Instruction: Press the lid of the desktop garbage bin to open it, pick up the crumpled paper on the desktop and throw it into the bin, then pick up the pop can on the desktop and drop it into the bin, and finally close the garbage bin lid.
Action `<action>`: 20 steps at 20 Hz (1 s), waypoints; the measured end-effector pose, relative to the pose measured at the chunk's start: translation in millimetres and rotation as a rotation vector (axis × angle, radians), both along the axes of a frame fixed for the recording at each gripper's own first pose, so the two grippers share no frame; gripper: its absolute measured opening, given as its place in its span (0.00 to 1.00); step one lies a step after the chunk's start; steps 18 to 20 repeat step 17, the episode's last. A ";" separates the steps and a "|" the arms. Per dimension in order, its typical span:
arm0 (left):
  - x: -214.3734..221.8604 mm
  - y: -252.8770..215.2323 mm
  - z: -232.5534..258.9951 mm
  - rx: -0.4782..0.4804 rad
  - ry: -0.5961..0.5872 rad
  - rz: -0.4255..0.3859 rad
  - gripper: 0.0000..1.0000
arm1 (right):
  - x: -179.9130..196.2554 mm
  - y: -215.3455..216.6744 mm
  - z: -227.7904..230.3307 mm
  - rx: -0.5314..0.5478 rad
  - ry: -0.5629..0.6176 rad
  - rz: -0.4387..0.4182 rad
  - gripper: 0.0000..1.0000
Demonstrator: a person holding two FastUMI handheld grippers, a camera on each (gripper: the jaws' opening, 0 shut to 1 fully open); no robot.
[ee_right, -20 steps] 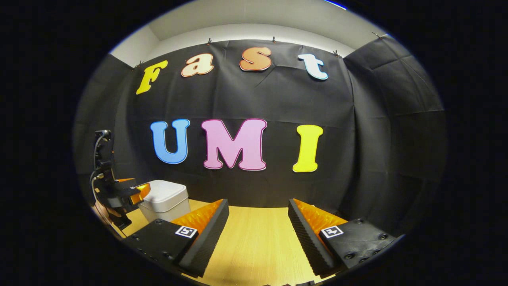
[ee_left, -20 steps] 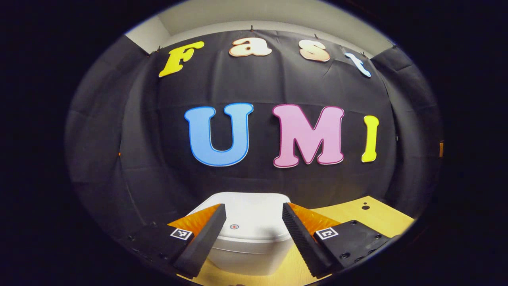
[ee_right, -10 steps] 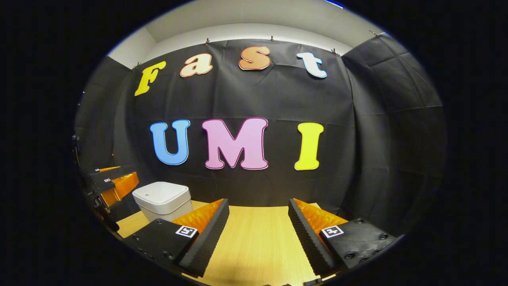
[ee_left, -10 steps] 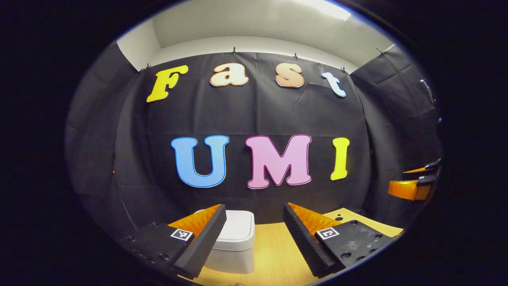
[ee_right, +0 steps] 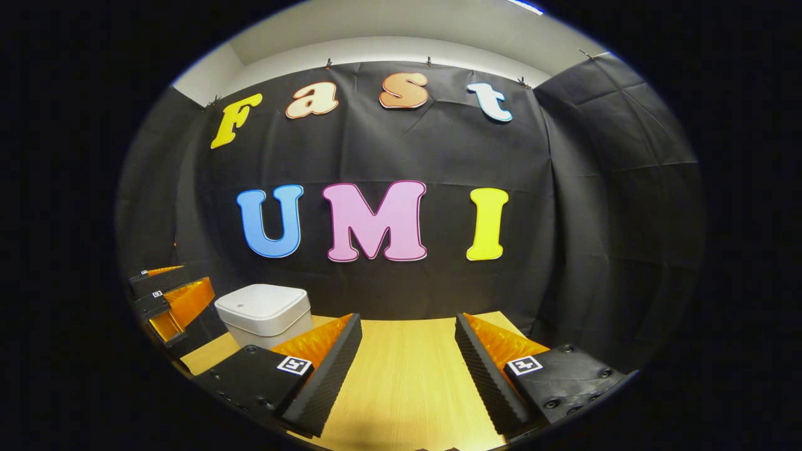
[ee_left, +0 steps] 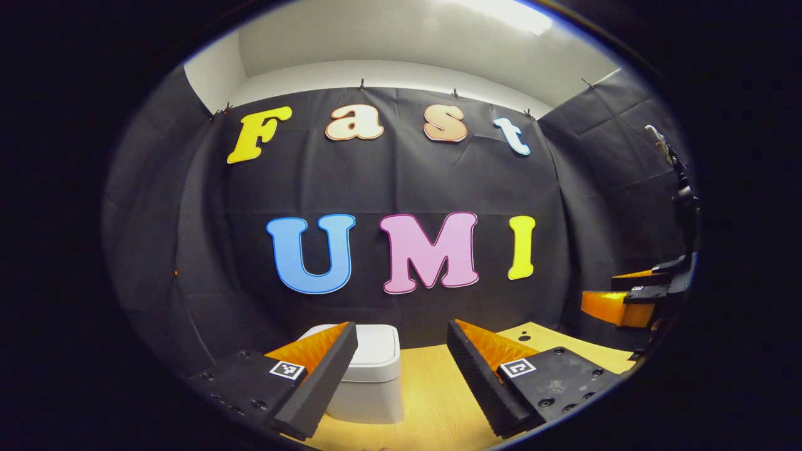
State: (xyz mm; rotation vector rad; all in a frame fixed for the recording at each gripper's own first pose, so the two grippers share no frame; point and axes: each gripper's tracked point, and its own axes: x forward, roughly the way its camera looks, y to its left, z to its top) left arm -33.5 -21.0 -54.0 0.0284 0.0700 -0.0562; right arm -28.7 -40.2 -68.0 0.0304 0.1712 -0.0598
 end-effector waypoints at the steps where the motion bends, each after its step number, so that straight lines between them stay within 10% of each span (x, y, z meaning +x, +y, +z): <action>1: -1.4 1.9 0.1 -0.002 -0.002 0.000 0.97 | -1.4 2.6 0.5 -0.008 -0.002 0.002 0.96; 20: -25.3 8.8 -7.2 -0.037 0.020 0.012 0.97 | -18.0 26.8 11.0 -0.026 -0.022 0.047 0.96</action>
